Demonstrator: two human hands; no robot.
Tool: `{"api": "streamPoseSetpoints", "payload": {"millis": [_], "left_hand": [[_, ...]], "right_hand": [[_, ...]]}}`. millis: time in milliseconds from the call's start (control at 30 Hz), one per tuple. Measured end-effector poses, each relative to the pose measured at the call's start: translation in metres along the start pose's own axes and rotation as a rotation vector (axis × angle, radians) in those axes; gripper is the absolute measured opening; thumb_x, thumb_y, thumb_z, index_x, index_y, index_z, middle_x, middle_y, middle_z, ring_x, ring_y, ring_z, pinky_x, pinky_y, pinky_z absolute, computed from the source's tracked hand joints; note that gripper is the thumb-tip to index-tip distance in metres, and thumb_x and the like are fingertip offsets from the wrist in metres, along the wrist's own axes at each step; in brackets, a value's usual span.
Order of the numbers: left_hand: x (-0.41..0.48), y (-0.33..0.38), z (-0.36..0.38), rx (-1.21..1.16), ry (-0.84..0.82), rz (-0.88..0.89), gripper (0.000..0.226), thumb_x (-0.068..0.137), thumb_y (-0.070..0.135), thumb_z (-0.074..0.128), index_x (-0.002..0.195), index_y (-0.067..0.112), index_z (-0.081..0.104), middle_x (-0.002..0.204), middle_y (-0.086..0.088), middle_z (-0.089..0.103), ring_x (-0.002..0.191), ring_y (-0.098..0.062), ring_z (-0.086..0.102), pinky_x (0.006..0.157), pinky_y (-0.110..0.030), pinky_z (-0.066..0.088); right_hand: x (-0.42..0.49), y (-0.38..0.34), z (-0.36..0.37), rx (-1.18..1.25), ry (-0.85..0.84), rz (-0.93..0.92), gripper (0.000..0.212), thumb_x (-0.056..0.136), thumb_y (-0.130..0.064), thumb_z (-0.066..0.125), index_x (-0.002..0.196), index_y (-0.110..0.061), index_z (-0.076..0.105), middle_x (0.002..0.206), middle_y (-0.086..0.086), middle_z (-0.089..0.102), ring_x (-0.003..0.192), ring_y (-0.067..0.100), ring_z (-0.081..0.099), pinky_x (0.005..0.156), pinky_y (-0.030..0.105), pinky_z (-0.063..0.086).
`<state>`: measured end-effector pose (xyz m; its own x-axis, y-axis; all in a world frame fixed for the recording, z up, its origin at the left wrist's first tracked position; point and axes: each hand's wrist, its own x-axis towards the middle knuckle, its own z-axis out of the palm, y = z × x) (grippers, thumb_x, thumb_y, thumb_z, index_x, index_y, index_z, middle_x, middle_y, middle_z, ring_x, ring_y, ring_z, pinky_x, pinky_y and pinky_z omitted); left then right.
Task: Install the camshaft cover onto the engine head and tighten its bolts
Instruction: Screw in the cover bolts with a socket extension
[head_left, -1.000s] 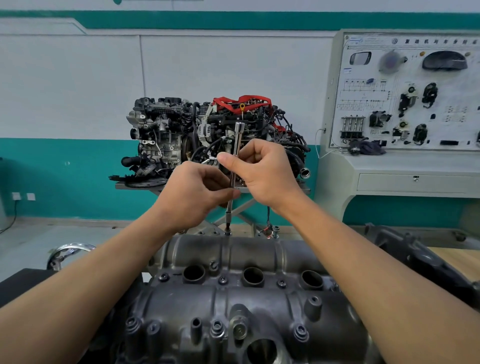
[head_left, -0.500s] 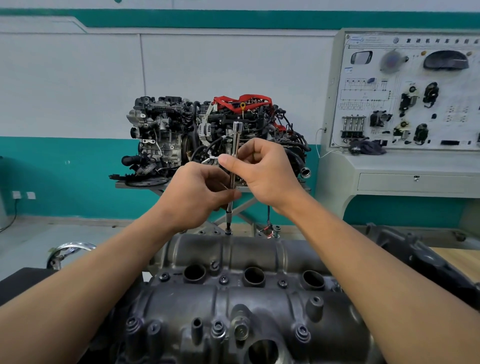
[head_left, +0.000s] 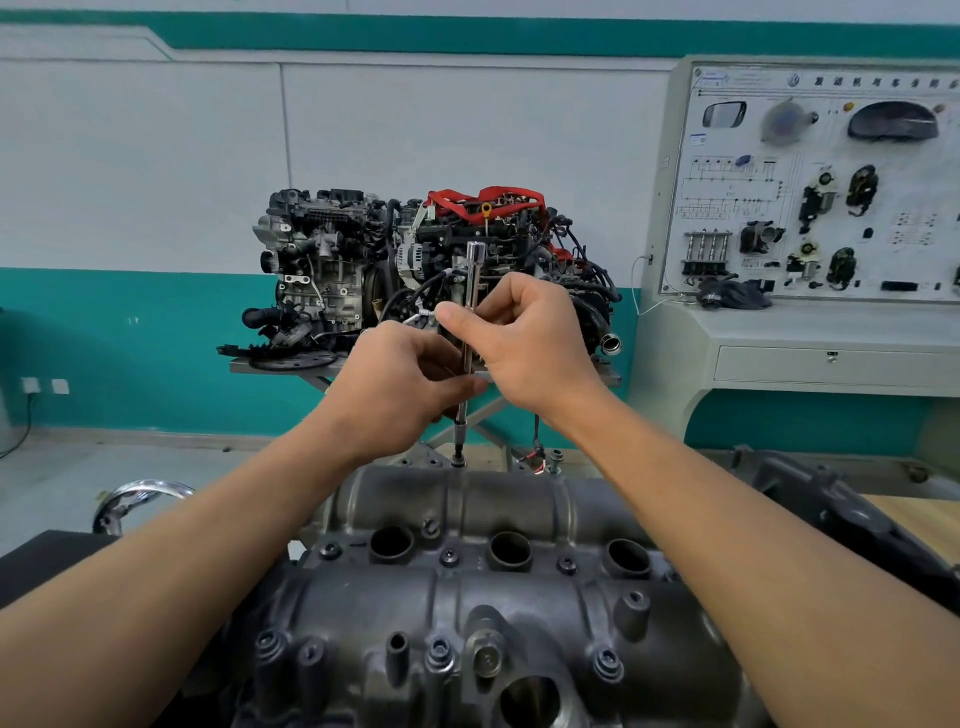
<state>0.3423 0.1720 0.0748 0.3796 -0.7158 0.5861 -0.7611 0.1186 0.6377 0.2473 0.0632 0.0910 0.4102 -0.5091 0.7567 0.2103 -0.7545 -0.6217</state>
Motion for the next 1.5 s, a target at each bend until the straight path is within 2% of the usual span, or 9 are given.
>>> {"api": "streamPoseSetpoints", "payload": {"millis": [200,433,600,733,900,1033,1133,1267,1500], "left_hand": [[0.0,-0.003,-0.002,-0.037,-0.184,0.019,0.017,0.097,0.0,0.058,0.107,0.003,0.072,0.095,-0.007,0.078,0.086,-0.015,0.076,0.085,-0.037,0.061],[0.0,-0.002,0.002,0.09,-0.07,0.031,0.02,0.085,0.028,0.078,0.091,0.009,0.075,0.078,-0.01,0.076,0.079,-0.034,0.072,0.073,-0.05,0.059],[0.002,-0.004,0.002,0.014,-0.051,-0.003,0.011,0.089,0.011,0.073,0.092,0.001,0.075,0.079,-0.013,0.076,0.079,-0.035,0.073,0.076,-0.05,0.06],[0.003,-0.003,0.001,-0.011,-0.113,0.014,0.01,0.092,0.0,0.065,0.095,-0.007,0.071,0.083,-0.01,0.076,0.075,-0.023,0.075,0.07,-0.029,0.062],[0.004,-0.005,0.002,0.026,-0.107,0.03,0.01,0.093,0.007,0.066,0.094,0.0,0.072,0.081,-0.01,0.077,0.075,-0.021,0.075,0.076,-0.039,0.062],[0.003,-0.01,0.003,0.222,-0.191,-0.041,0.013,0.081,0.027,0.082,0.077,0.016,0.075,0.063,0.002,0.073,0.059,-0.017,0.069,0.065,-0.036,0.061],[0.004,-0.015,0.003,0.229,-0.242,-0.07,0.011,0.079,0.019,0.084,0.073,0.017,0.075,0.066,0.005,0.075,0.063,-0.014,0.073,0.07,-0.039,0.062],[0.005,-0.016,0.002,0.203,-0.256,-0.062,0.009,0.081,0.014,0.082,0.076,0.015,0.075,0.067,0.002,0.075,0.065,-0.019,0.074,0.07,-0.041,0.063],[0.0,-0.014,0.001,0.277,-0.208,0.035,0.025,0.079,0.018,0.084,0.063,0.029,0.067,0.056,0.02,0.068,0.052,0.004,0.062,0.052,-0.009,0.045]], "right_hand": [[0.005,0.0,-0.013,0.164,-0.234,0.121,0.019,0.098,-0.027,0.06,0.109,-0.013,0.068,0.09,-0.005,0.069,0.072,0.0,0.06,0.061,0.014,0.046],[0.003,0.0,-0.009,0.055,-0.103,0.019,0.02,0.088,-0.021,0.075,0.075,-0.006,0.071,0.067,-0.001,0.071,0.055,0.001,0.06,0.059,0.018,0.05],[0.003,0.0,-0.01,0.095,-0.208,0.092,0.02,0.092,-0.023,0.071,0.099,-0.005,0.073,0.09,0.006,0.077,0.078,0.007,0.07,0.069,0.021,0.054],[0.002,-0.001,-0.014,0.06,-0.319,0.042,0.021,0.1,-0.014,0.058,0.095,-0.003,0.076,0.091,0.01,0.077,0.082,0.013,0.07,0.082,0.03,0.058],[0.003,-0.004,-0.01,-0.104,-0.24,-0.046,0.025,0.097,-0.017,0.062,0.082,-0.002,0.077,0.073,0.014,0.074,0.064,0.024,0.067,0.065,0.033,0.055],[0.004,-0.004,-0.011,-0.121,-0.198,-0.025,0.028,0.095,-0.015,0.065,0.075,0.001,0.077,0.056,-0.004,0.068,0.044,-0.001,0.058,0.05,0.01,0.041],[0.005,-0.003,-0.008,-0.162,-0.156,-0.019,0.03,0.093,-0.018,0.067,0.07,-0.001,0.076,0.061,-0.001,0.071,0.05,0.0,0.063,0.056,0.018,0.051],[0.007,-0.003,-0.005,-0.176,-0.143,0.012,0.033,0.093,-0.02,0.066,0.069,0.0,0.076,0.061,0.0,0.072,0.041,-0.004,0.054,0.05,0.01,0.038],[-0.004,-0.007,-0.011,-0.11,-0.186,-0.097,0.029,0.094,-0.015,0.065,0.071,0.001,0.075,0.062,0.002,0.071,0.043,-0.002,0.055,0.049,0.008,0.037]]}}
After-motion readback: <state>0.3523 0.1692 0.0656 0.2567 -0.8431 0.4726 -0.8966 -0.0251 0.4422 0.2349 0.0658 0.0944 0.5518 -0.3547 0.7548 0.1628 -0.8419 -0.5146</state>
